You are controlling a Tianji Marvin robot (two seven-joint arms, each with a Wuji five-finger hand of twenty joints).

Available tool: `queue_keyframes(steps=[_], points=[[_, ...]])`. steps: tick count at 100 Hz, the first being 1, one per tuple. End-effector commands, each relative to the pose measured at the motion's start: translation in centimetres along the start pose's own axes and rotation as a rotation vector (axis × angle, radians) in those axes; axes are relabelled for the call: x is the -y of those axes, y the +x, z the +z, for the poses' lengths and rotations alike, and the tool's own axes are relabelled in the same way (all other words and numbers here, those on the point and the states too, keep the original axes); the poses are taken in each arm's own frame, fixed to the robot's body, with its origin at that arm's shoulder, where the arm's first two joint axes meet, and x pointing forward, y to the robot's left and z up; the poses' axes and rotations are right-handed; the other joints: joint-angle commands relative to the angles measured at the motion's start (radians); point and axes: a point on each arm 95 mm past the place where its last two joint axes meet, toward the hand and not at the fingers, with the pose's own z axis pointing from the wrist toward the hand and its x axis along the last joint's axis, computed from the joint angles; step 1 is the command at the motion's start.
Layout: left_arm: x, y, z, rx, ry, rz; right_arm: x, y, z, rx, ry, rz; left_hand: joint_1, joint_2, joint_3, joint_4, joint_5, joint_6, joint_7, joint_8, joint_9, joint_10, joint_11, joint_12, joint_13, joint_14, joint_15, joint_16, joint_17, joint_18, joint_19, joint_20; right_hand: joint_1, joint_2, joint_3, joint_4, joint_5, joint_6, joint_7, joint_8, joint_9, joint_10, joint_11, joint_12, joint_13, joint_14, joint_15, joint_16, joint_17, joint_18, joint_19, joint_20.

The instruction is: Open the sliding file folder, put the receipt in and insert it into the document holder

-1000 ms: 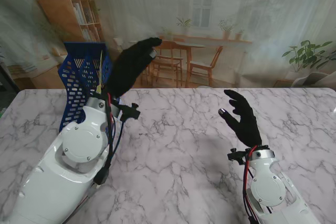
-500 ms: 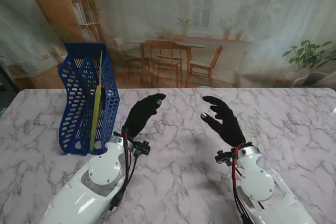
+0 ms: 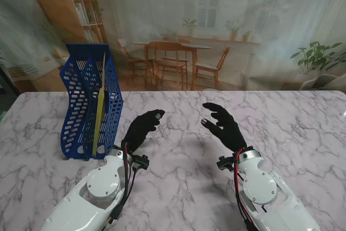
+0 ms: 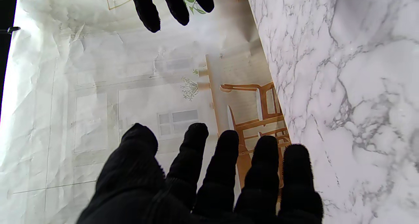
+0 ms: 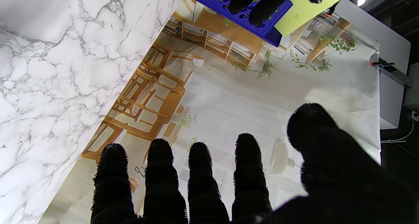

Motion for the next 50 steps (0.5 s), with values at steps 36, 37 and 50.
queue_keyframes(steps=[36,37,50], points=[[1.7,1.1,-0.4,-0.057,0.008,0.034,-0.6,0.8,0.5,-0.036,-0.018,0.019,0.037,0.039,-0.027,-0.005,0.032,0.006,-0.022,-0.022,0.015,0.004,0.003,0.013,-0.008,0.002,0.026,0.012,-0.009,0.005,0.041,0.012,-0.023,0.037,-0.009,0.028,0.045,-0.025,-0.004,-0.018,0.026,-0.024,-0.017,0.0,0.01,-0.029,-0.059,0.004,0.005,-0.039,-0.018,0.014],[1.7,1.1,-0.4,-0.057,0.008,0.034,-0.6,0.8,0.5,-0.035,-0.018,0.019,0.036,0.039,-0.027,-0.005,0.032,0.007,-0.022,-0.022,0.016,0.004,0.003,0.013,-0.008,0.003,0.026,0.013,-0.009,0.006,0.041,0.012,-0.023,0.037,-0.009,0.028,0.044,-0.024,-0.005,-0.018,0.026,-0.024,-0.017,0.0,0.01,-0.029,-0.059,0.004,0.005,-0.039,-0.018,0.014],[1.9,1.3,-0.7,-0.059,0.016,0.035,-0.5,0.7,0.4,-0.026,-0.014,0.022,0.037,0.039,-0.028,-0.005,0.034,0.008,-0.024,-0.024,0.017,0.006,0.002,0.014,-0.009,0.004,0.027,0.013,-0.009,0.006,0.042,0.011,-0.022,0.037,-0.008,0.028,0.047,-0.022,-0.006,-0.018,0.027,-0.025,-0.018,0.0,0.009,-0.029,-0.058,0.004,0.004,-0.04,-0.019,0.013]])
